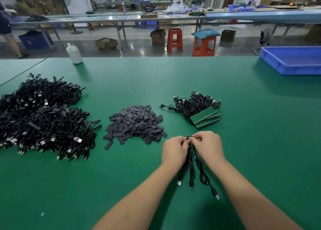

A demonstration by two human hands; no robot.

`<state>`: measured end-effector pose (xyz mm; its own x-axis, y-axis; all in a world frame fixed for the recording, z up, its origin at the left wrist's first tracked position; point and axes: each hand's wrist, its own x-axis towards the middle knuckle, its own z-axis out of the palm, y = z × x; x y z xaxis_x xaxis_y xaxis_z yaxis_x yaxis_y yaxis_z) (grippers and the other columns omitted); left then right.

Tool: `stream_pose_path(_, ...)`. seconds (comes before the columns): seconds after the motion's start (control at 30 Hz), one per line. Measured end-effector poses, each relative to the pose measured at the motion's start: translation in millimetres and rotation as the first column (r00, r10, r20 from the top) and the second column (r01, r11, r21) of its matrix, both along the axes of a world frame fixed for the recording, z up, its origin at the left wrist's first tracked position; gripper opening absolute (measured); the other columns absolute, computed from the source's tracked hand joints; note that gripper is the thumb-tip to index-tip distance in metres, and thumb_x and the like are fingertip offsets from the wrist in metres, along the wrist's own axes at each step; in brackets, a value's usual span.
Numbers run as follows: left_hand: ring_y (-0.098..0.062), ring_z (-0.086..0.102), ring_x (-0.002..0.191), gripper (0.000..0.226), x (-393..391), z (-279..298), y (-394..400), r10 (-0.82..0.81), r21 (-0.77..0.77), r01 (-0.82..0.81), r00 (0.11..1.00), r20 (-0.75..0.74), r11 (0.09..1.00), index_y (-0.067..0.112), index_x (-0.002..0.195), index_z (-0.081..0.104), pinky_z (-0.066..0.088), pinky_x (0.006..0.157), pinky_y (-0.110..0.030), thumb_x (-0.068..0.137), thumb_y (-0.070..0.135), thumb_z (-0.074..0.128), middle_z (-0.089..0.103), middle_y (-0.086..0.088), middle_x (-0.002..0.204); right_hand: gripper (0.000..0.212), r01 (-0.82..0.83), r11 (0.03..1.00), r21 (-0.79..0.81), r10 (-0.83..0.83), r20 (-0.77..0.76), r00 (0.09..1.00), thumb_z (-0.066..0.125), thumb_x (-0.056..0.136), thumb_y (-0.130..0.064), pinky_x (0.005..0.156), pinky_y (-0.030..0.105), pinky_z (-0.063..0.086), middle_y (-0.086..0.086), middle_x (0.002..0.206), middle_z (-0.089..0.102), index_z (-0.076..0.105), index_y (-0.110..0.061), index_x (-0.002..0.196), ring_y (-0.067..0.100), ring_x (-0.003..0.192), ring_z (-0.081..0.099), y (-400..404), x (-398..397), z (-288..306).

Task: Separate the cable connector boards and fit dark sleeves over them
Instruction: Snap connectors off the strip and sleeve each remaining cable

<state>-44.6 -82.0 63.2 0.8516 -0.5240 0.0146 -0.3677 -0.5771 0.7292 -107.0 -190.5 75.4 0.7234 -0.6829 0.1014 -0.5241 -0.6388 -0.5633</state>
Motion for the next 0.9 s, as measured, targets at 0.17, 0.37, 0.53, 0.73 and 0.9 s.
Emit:
stream_pose_path(0.17,-0.010,0.053,0.061,0.024,12.8,-0.7,11.0,0.030,-0.172,-0.059,0.986,-0.167,0.983,0.013,0.078,0.067,0.042,0.060,-0.027,0.097,0.024,0.057,0.067,0.006,0.068,0.012,0.021,0.999,0.033,-0.022,0.027,0.999,0.063,0.095,-0.023,0.073,0.033,0.056,-0.008,0.079,0.071,0.075,-0.021,0.093,0.012,0.072,0.065,-20.6,-8.0,-4.1)
stream_pose_path(0.37,-0.012,0.067,0.082,0.015,36.8,5.4,41.8,-0.264,-0.507,-0.142,0.718,-0.644,0.850,0.007,0.087,0.067,0.055,0.070,-0.026,0.097,0.013,0.058,0.075,-0.005,0.101,0.027,0.137,0.991,-0.002,-0.137,-0.106,0.985,0.053,0.099,-0.009,0.069,0.031,0.051,0.005,0.112,0.071,0.068,-0.017,0.121,0.020,0.079,0.065,-68.3,-16.2,-15.8)
stream_pose_path(0.53,-0.008,0.064,0.082,0.014,51.3,4.2,61.4,-0.291,-0.505,-0.129,0.685,-0.668,0.854,0.012,0.080,0.064,0.053,0.068,-0.027,0.094,0.016,0.064,0.074,0.003,0.100,0.045,0.165,0.986,-0.005,-0.164,-0.116,0.980,0.056,0.099,-0.020,0.074,0.032,0.049,0.009,0.139,0.054,0.048,-0.016,0.142,0.020,0.085,0.063,-68.0,-12.5,-18.4)
stream_pose_path(0.73,-0.006,0.059,0.070,0.003,46.6,2.8,59.4,-0.234,-0.454,-0.068,0.784,-0.575,0.889,0.019,0.084,0.072,0.039,0.064,-0.022,0.086,0.016,0.072,0.071,0.004,0.079,0.040,-0.209,0.713,0.669,0.136,0.161,0.978,0.036,0.104,-0.045,0.083,0.031,0.056,-0.002,0.103,0.072,0.063,-0.020,0.120,0.014,0.091,0.069,17.2,16.3,-14.9)
stream_pose_path(0.9,-0.002,0.056,0.062,0.005,50.9,1.1,65.4,-0.180,-0.459,-0.109,0.821,-0.542,0.882,0.007,0.088,0.071,0.041,0.057,-0.010,0.086,0.012,0.071,0.067,0.001,0.076,0.026,-0.276,0.530,0.802,0.104,0.261,0.960,0.044,0.105,-0.034,0.043,0.024,0.040,0.002,0.091,0.071,0.065,-0.019,0.110,0.011,0.048,0.052,60.3,24.0,-32.5)
